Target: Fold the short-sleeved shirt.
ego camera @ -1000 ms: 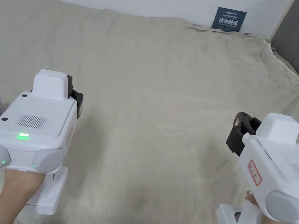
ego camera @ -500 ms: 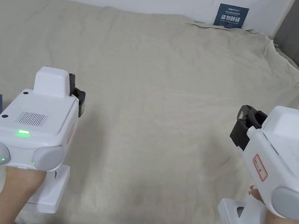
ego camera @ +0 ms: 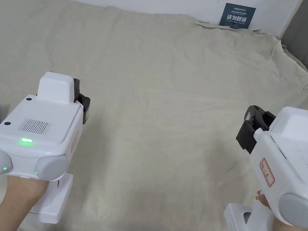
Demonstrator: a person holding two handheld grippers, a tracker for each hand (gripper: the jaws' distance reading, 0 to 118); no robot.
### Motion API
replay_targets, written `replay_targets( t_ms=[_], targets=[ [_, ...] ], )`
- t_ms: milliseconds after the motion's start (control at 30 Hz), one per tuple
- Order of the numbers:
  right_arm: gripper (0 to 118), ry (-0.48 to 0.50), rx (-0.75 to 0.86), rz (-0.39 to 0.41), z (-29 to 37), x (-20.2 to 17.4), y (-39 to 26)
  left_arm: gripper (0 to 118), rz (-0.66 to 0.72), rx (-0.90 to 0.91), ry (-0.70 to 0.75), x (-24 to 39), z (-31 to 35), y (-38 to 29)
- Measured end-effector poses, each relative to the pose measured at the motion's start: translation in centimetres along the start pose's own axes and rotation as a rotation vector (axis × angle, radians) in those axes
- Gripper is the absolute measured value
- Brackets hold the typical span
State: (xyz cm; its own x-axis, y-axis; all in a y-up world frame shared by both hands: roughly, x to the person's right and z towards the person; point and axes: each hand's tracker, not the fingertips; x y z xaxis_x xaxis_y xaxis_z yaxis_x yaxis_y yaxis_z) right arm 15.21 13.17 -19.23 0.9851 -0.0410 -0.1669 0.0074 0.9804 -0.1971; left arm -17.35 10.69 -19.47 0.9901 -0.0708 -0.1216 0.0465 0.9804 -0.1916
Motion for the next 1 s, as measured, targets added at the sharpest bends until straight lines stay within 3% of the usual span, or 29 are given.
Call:
replay_targets(
  t_ms=[1000],
  targets=[
    [0,0.023,0.002,0.010,0.19,-0.45,0.21,0,-0.020,0.011,-0.005,0.28,0.47,0.21]
  ],
)
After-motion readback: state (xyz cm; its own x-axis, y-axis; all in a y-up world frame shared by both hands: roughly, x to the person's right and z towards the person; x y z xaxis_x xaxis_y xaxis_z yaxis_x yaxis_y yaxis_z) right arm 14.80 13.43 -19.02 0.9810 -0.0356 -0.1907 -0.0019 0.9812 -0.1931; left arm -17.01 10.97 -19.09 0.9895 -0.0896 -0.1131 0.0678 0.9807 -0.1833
